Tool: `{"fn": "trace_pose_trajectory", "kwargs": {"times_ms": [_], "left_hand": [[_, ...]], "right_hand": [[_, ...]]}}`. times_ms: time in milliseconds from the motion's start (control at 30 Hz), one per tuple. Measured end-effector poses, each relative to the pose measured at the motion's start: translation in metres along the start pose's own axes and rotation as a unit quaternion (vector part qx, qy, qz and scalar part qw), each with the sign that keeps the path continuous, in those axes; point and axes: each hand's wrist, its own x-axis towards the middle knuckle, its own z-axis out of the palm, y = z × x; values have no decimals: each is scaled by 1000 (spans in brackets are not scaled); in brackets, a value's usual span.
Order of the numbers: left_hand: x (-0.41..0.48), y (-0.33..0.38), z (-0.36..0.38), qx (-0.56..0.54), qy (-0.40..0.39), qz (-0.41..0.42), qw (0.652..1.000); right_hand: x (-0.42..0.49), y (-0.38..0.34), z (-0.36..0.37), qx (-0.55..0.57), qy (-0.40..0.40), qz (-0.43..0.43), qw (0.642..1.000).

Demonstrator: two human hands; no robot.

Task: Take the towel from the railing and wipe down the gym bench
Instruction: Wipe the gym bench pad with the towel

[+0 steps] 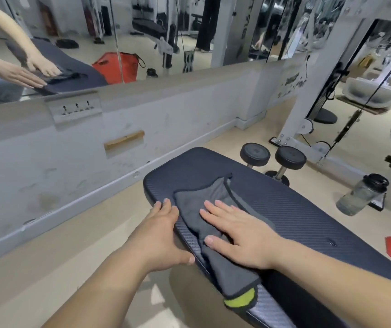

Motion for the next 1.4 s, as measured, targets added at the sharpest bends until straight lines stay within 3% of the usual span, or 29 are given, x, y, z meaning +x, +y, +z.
{"fn": "trace_pose_trajectory", "kwargs": {"times_ms": [67, 200, 267, 367, 467, 600, 667, 800, 867, 1033, 1167, 1267, 1400], "left_hand": [[2, -6, 0, -21, 11, 4, 1000], [3, -14, 1, -63, 33, 12, 997], [4, -17, 1, -73, 48, 14, 996], [7, -21, 0, -75, 62, 13, 995], [9, -23, 2, -78, 82, 1, 994], [13, -32, 6, -82, 78, -20, 993], [13, -34, 6, -93, 64, -16, 993], [9, -33, 4, -115, 64, -26, 991], [9, -32, 4, -119, 64, -31, 990], [5, -38, -3, -185, 30, -32, 982], [0, -43, -4, -195, 10, -42, 980], [0, -42, -3, -187, 11, -45, 981], [0, -37, -4, -191, 10, -56, 980]], "right_hand": [[25, 33, -10, -14, 15, 28, 999], [95, 56, -18, 8, 62, 248, 967], [121, 40, -13, 7, 85, 305, 948], [132, 0, -2, -3, 86, 273, 958], [106, -30, 10, -24, 82, 148, 985], [97, -7, -1, -34, 45, 50, 997], [121, 19, -15, -32, 58, 94, 993], [167, 15, -12, 9, 100, 281, 955], [173, -11, -4, 11, 108, 291, 951], [119, -56, 19, -19, 94, 98, 990], [109, -19, -1, -15, 51, 15, 998], [144, 17, -18, -13, 78, 116, 990], [172, 16, -9, 7, 125, 277, 953]]}}
